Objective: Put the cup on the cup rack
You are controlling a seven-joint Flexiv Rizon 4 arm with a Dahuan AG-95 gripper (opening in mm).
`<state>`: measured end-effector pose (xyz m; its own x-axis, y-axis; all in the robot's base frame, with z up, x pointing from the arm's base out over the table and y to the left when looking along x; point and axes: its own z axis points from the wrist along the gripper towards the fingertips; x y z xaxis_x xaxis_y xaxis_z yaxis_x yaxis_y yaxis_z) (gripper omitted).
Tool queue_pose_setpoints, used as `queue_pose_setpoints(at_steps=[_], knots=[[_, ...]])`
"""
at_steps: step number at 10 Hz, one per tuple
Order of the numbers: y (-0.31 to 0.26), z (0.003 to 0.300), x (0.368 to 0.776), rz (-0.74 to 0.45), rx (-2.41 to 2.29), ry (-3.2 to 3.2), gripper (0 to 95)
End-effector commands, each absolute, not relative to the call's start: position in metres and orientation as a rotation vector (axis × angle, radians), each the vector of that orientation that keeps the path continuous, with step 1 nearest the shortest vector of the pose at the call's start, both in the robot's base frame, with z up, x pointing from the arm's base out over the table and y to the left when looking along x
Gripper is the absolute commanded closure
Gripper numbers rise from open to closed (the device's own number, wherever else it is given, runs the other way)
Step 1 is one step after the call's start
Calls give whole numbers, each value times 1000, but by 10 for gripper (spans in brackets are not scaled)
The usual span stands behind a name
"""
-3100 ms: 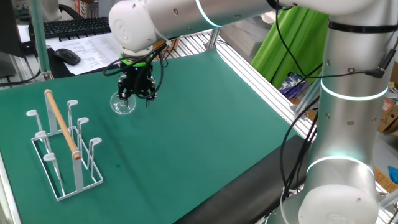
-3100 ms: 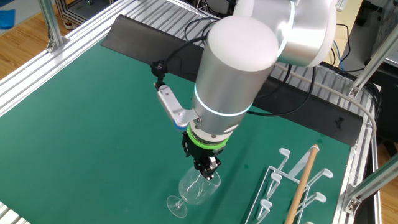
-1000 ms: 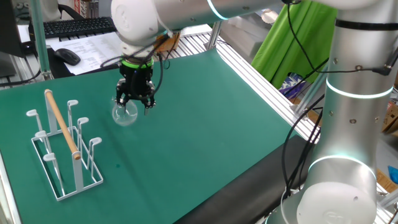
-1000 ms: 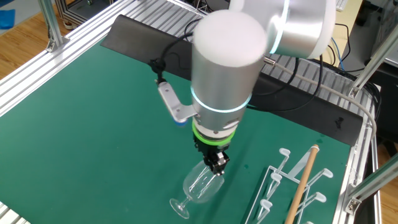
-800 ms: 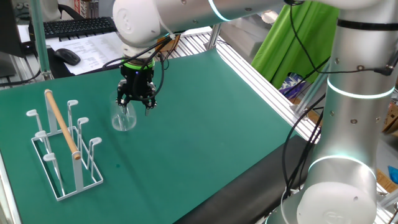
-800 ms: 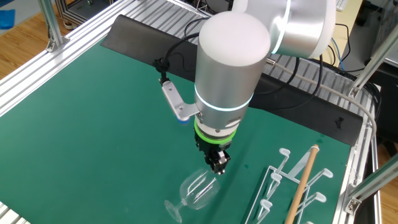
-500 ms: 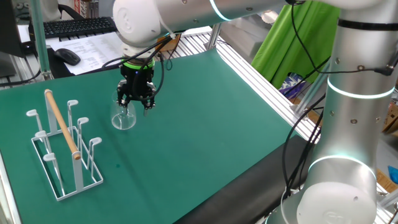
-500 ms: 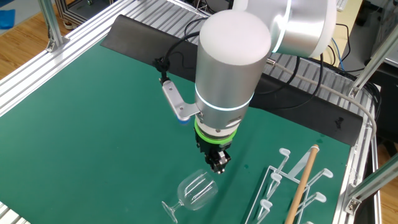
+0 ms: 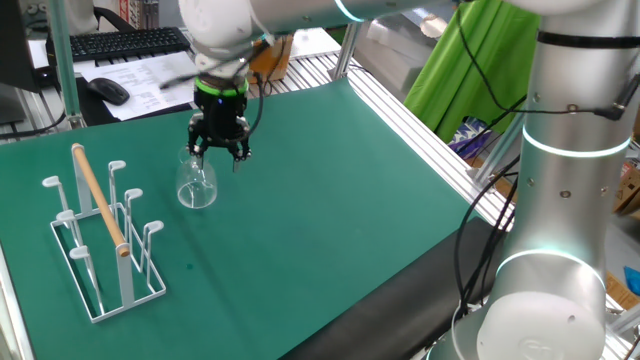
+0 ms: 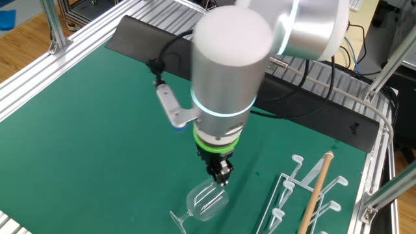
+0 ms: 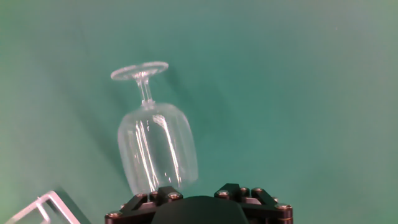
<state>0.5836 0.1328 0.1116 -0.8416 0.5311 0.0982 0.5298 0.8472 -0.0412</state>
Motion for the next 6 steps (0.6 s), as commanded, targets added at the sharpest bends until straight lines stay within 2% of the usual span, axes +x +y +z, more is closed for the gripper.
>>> queue_pose_setpoints(at_steps=[1,6], knots=[[131,112,581,10,-852,-2945,380],[129,111,584,-47,-944,-2997,380]])
